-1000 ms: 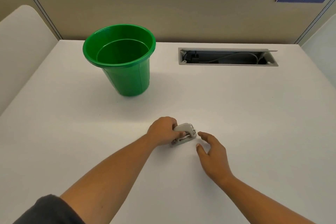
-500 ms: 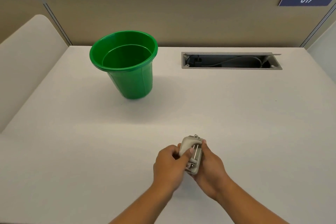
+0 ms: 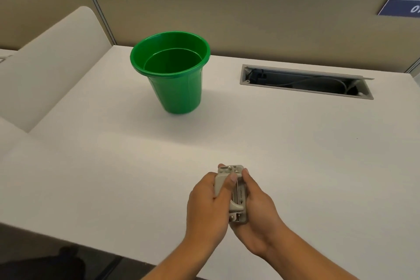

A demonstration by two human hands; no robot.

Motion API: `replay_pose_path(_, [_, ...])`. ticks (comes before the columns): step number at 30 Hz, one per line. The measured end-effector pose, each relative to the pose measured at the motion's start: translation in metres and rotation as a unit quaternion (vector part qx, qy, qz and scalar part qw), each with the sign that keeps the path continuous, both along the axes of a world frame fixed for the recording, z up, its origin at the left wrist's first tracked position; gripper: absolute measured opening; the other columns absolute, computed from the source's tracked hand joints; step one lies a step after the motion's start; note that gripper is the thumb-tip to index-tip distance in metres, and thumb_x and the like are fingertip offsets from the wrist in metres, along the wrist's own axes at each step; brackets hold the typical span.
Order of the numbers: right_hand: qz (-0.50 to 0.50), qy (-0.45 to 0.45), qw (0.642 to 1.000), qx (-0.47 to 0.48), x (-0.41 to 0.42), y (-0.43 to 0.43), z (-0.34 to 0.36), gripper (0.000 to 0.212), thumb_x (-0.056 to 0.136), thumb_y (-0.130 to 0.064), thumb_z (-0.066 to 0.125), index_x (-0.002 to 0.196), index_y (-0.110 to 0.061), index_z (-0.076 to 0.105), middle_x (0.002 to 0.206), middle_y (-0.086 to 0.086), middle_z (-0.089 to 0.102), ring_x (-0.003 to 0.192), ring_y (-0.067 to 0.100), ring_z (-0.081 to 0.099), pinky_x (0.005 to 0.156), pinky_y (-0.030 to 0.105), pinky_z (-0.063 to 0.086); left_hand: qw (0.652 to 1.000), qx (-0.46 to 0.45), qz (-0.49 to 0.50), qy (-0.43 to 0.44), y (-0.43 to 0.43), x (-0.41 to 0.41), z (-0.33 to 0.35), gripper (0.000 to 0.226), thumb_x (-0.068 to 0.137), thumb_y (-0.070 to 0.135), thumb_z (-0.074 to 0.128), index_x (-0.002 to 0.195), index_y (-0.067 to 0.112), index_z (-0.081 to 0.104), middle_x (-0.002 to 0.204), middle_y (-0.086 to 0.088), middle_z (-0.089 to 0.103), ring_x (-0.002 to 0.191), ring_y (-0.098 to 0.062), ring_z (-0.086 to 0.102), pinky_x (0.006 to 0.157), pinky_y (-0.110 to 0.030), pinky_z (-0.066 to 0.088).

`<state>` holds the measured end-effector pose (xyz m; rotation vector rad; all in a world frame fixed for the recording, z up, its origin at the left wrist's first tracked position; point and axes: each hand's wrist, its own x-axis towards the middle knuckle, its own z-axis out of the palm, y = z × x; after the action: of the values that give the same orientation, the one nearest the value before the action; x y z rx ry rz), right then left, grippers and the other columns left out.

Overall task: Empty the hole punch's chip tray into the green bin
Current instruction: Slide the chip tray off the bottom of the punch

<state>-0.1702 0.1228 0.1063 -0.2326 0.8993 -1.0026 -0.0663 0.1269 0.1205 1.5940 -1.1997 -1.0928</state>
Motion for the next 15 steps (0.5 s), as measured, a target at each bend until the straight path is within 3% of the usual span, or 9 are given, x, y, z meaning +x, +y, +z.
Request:
replay_pose_path(3, [0.014, -0.020, 1.000, -0.007, 0.002, -0.006, 0.007, 0.047, 0.099, -0.047, 0.041, 0.113, -0.018, 0.075, 0.107, 0.009, 0.076, 0.093, 0.023, 0.072, 0.066, 0.031, 0.047, 0.999, -0.014, 0.030, 0.020, -0.003, -0.001, 0.005, 0.035, 0.088, 0.051, 0.061, 0.071, 0.021, 0.063, 0.066, 0.005, 0.070, 0.061, -0.012, 0.067, 0.057, -0.039, 0.057])
replay_pose_path(7, [0.020, -0.045, 0.999, 0.002, 0.014, -0.022, 0.016, 0.046, 0.099, -0.047, 0.043, 0.110, -0.016, 0.075, 0.103, 0.010, 0.075, 0.089, 0.024, 0.073, 0.063, 0.030, 0.052, 0.998, -0.019, 0.041, 0.051, -0.019, 0.012, 0.010, 0.032, 0.088, 0.047, 0.063, 0.068, 0.022, 0.062, 0.060, 0.009, 0.067, 0.054, -0.006, 0.062, 0.051, -0.025, 0.050])
replay_pose_path(12, [-0.007, -0.050, 0.999, 0.013, 0.045, -0.057, 0.027, 0.042, 0.099, -0.044, 0.044, 0.108, -0.015, 0.073, 0.096, 0.010, 0.076, 0.082, 0.023, 0.075, 0.055, 0.028, 0.057, 0.998, -0.014, 0.022, 0.065, -0.058, 0.042, 0.016, 0.041, 0.079, 0.055, 0.063, 0.068, 0.016, 0.062, 0.060, 0.001, 0.066, 0.056, -0.016, 0.064, 0.056, -0.038, 0.055])
replay_pose_path(15, [-0.025, -0.051, 0.998, 0.025, 0.064, -0.080, 0.031, 0.042, 0.099, -0.042, 0.044, 0.107, -0.015, 0.074, 0.096, 0.010, 0.076, 0.083, 0.024, 0.075, 0.059, 0.029, 0.058, 0.997, -0.014, 0.005, 0.071, -0.084, 0.061, 0.017, 0.039, 0.078, 0.056, 0.063, 0.069, 0.018, 0.064, 0.064, 0.000, 0.069, 0.060, -0.019, 0.068, 0.058, -0.041, 0.057])
